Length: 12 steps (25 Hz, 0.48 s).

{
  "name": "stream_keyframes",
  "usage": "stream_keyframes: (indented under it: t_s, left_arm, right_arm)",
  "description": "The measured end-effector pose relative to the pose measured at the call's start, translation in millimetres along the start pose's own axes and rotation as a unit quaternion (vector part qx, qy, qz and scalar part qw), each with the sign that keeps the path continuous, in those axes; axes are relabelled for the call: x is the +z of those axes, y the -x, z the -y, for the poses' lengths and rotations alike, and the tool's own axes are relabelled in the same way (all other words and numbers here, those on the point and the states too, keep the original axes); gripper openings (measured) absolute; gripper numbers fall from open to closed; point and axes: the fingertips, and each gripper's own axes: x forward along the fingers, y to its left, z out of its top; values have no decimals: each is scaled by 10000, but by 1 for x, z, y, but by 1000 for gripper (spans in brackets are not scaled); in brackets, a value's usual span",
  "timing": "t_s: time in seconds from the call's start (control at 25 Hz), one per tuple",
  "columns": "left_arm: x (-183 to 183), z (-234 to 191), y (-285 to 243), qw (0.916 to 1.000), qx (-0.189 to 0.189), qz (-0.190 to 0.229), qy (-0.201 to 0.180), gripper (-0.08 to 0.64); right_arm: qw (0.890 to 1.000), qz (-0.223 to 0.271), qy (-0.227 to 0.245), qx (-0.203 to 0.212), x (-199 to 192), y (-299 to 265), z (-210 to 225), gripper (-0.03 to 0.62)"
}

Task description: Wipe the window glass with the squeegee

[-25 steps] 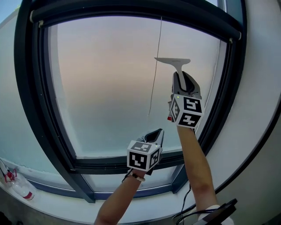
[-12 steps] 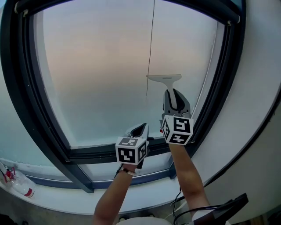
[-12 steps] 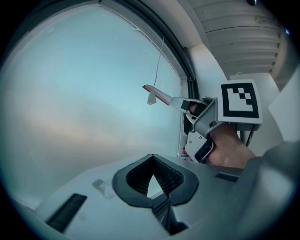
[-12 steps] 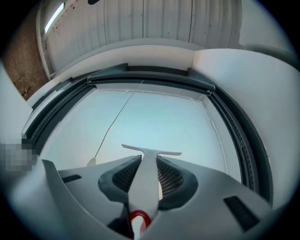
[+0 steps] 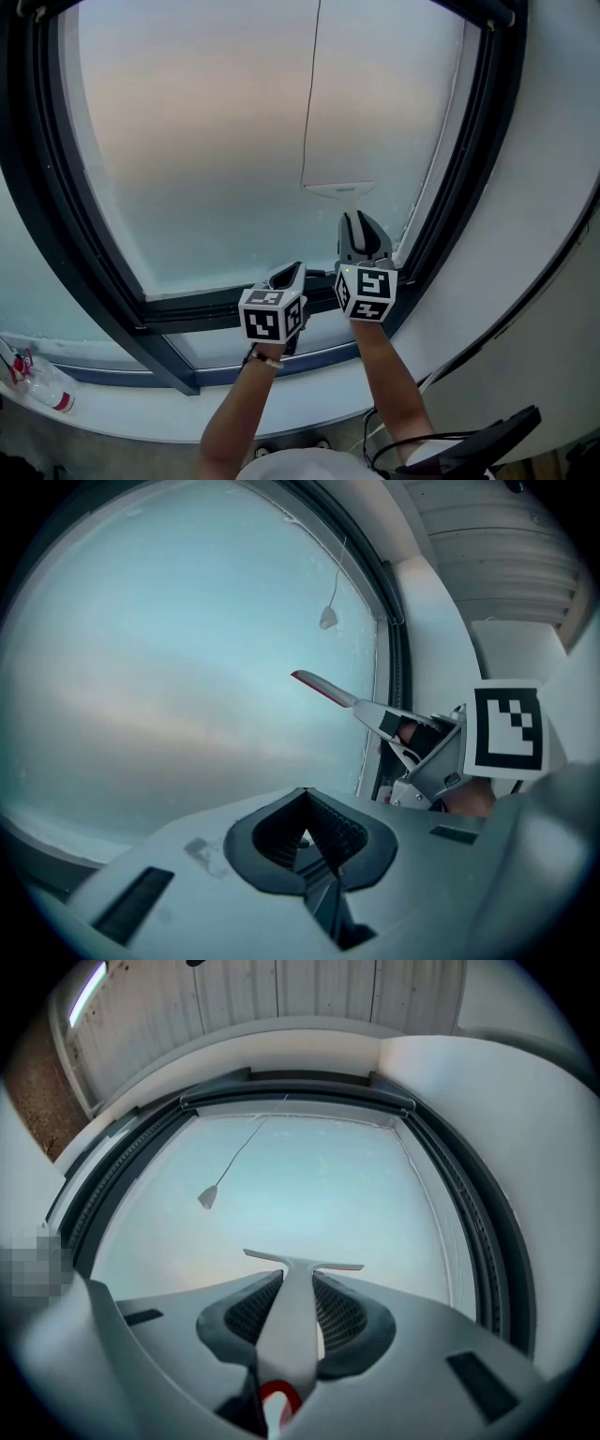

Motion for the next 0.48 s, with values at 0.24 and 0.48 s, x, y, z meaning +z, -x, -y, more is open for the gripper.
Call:
stream_keyframes:
  t_s: [0.24,0.48]
  left_arm:
    - [-30,-13,3,9995,108,-210,190,-2]
    - [-54,-15,3,9986,120,-413,309,-2]
  right_arm:
    - [9989,-468,-40,62,-62,22,-11,91]
    - [9938,-1072,-276,120,-128,45,-22,91]
